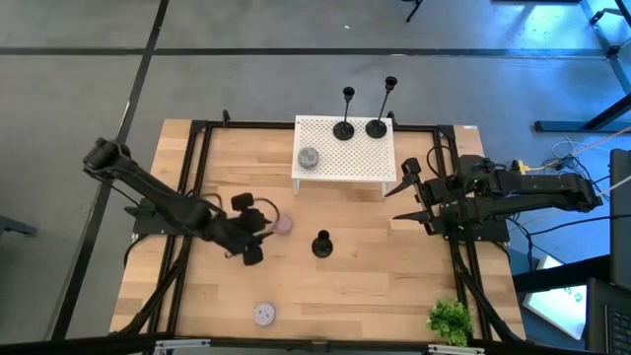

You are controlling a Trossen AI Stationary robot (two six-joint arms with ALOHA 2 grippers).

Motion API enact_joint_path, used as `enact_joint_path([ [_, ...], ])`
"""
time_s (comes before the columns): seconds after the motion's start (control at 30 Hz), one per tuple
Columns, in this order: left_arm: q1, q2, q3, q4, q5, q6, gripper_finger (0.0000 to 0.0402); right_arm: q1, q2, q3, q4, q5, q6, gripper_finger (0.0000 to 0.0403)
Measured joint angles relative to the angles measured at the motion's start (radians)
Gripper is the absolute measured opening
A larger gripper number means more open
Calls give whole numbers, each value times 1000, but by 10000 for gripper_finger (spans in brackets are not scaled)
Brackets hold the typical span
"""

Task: Pick & Place candle stick holders
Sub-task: Put the pink scented candle on the shelf aligned with the other scented candle

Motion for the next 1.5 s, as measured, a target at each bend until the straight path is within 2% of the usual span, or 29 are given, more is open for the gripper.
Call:
enact_joint_path([
  [0.2,67,-134,-218,345,34,64,138,0,0,0,0,0,-2,268],
  [0.47,193,-160,-408,630,-5,113,138,0,0,0,0,1,-2,268],
  [0.6,254,-160,-475,852,43,184,138,0,0,0,8,2,-3,268],
  [0.7,281,-160,-515,961,115,194,138,0,0,0,8,1,-3,268],
  [0.83,284,-159,-548,982,252,179,139,0,0,0,6,1,-3,268],
  [0.9,267,-159,-564,981,264,151,139,0,0,0,4,1,-2,268],
  [1.13,236,-159,-570,980,159,140,139,0,0,0,6,1,1,268],
  [1.5,242,-159,-570,957,49,159,139,0,0,0,6,1,4,268],
])
